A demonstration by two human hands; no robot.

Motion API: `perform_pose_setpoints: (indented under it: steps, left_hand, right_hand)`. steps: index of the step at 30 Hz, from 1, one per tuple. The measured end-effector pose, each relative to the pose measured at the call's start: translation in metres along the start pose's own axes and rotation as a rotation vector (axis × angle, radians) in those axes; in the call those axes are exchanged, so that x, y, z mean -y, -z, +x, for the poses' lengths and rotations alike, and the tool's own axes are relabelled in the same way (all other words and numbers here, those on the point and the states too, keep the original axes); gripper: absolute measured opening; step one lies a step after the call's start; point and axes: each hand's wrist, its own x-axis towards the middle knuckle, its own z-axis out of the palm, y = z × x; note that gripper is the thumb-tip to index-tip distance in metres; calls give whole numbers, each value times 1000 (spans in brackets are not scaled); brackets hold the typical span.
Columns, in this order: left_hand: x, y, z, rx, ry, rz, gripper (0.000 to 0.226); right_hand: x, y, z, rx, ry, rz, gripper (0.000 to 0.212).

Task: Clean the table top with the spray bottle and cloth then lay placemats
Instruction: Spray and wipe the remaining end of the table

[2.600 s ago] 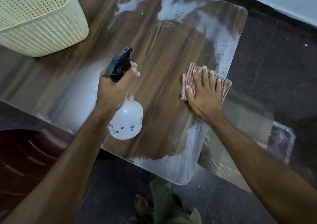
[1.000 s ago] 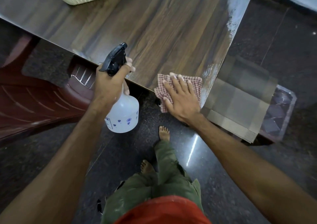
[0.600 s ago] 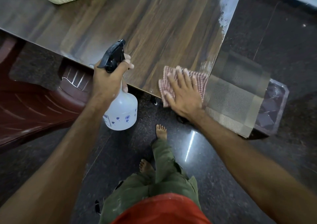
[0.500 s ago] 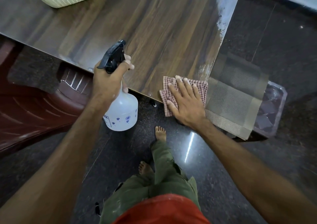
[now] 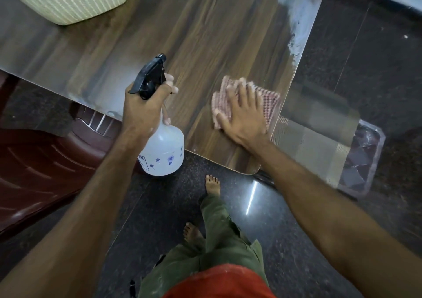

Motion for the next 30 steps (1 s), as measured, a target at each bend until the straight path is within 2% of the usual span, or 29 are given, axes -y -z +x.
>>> perform_pose_setpoints:
  steps: [3,8,15,19,23,25,30]
  left_hand:
    - [-5,-5,17,-6,4,6,10]
    - [-9,-6,43,-31,7,4,8]
    - [-14,-6,65,-95,29,-16,15]
    - [-21,2,68,-157,58,-40,14]
    - [-31,15,69,-214,61,-92,4]
    - [-39,25,71,-240,41,-102,6]
    - [-59,50,80,-331,23,-95,10]
  right_hand:
    - [16,-9,-15,-6,119,13,74]
    - [11,-11,9,-72,150,39,62]
    - [16,4,53,-30,228,111,58]
    - [19,26,70,33,135,495,55]
    - [31,70,103,95,-71,1008,32]
    - [44,96,121,139,-142,1242,30]
    - [79,136,161,250,-176,1372,26]
